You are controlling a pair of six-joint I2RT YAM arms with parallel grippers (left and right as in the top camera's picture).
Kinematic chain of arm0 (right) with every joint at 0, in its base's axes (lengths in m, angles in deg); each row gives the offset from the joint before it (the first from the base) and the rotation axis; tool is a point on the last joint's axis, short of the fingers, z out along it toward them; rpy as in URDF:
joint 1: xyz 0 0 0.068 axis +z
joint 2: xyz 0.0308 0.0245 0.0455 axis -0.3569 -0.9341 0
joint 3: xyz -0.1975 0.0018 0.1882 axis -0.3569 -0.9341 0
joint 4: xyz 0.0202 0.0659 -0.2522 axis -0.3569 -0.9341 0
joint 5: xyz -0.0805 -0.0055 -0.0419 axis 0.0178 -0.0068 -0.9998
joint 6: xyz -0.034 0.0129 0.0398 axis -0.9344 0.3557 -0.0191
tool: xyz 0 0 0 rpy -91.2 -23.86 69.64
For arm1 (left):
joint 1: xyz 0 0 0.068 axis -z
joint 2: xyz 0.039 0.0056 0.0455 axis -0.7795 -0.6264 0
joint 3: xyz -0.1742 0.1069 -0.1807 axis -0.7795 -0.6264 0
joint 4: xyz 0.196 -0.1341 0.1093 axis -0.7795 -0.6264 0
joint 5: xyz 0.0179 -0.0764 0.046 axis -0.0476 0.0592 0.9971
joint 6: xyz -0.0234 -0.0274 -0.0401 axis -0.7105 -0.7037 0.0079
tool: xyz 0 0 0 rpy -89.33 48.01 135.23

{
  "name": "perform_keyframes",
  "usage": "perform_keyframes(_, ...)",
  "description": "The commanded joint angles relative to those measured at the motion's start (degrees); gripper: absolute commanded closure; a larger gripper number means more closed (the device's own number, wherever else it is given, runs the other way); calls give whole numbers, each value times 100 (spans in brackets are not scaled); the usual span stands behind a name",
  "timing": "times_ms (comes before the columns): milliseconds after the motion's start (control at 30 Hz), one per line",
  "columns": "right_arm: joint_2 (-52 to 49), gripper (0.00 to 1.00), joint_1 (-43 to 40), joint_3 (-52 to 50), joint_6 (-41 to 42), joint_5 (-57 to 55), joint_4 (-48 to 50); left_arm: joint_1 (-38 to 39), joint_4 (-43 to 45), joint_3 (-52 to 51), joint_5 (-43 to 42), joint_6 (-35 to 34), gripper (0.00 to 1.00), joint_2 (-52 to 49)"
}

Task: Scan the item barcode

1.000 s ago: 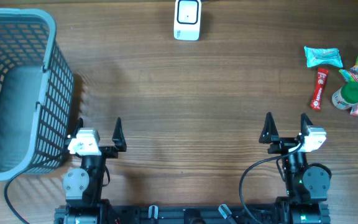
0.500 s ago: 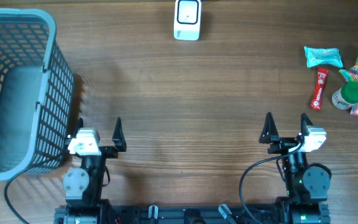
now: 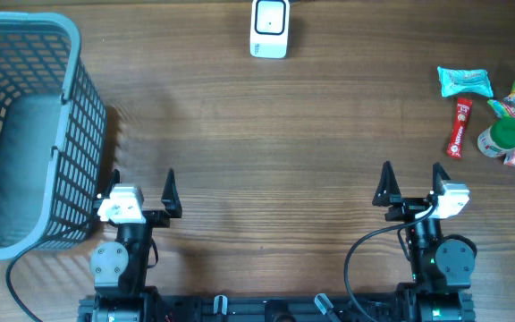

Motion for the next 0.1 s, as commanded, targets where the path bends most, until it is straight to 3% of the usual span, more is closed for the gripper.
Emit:
perform_keyframes(0,42,0,22,-7,24,114,13,22,35,-70,-28,-76,0,42)
perform_keyframes(67,42,0,22,-7,26,114,13,22,35,-70,-28,-76,0,42)
